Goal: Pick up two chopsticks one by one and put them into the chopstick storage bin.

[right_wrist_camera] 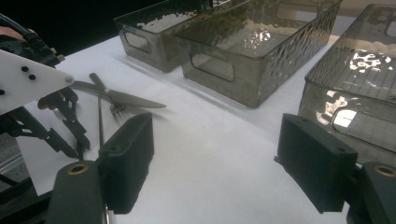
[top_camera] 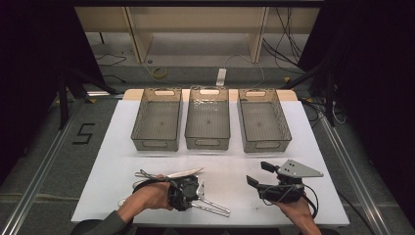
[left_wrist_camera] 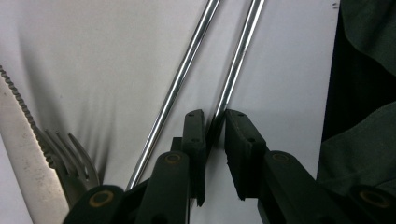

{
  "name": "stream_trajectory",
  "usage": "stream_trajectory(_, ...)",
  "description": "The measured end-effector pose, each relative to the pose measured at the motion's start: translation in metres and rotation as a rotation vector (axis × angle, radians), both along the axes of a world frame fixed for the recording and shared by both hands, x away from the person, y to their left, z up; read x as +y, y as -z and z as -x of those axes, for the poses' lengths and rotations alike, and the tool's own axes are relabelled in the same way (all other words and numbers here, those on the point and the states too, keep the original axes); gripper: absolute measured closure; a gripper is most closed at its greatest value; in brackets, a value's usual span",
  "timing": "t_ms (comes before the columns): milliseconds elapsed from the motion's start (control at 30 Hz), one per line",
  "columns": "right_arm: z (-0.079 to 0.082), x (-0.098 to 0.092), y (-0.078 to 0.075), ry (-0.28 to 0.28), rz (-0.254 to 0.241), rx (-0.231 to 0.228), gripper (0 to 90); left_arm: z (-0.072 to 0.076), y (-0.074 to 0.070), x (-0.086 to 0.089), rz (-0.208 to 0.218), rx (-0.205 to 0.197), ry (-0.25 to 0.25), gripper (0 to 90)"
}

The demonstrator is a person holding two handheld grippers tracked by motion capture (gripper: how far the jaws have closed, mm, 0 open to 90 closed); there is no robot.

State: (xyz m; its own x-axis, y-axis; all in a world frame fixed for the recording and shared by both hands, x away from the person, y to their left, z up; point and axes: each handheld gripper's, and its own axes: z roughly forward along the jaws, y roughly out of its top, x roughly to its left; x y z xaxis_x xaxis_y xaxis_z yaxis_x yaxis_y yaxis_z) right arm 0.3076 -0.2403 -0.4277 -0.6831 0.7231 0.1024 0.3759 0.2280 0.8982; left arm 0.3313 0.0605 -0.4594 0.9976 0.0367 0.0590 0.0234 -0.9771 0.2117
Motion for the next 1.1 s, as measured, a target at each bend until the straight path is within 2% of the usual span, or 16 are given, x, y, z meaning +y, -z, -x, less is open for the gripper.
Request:
stream_trajectory(567,-0.0002,-0.0012,-0.0006,0.004,0.006,-0.003,28.2,-0.0001,-0.0002,-0.0065,-0.015,-0.005,0.072,82.4)
stream_trajectory(833,-0.0005,-0.0019,-0.0009,0.005,0.004,-0.004,28.2,-0.0017,-0.0001,-0.0068,-0.009,0.002,0.098,84.4)
stream_trajectory(1100,-0.0004,-0.0020,-0.0011,0.006,0.005,-0.005,28.2,-0.0001,-0.0004,-0.0073,-0.007,-0.013,0.122,85.1)
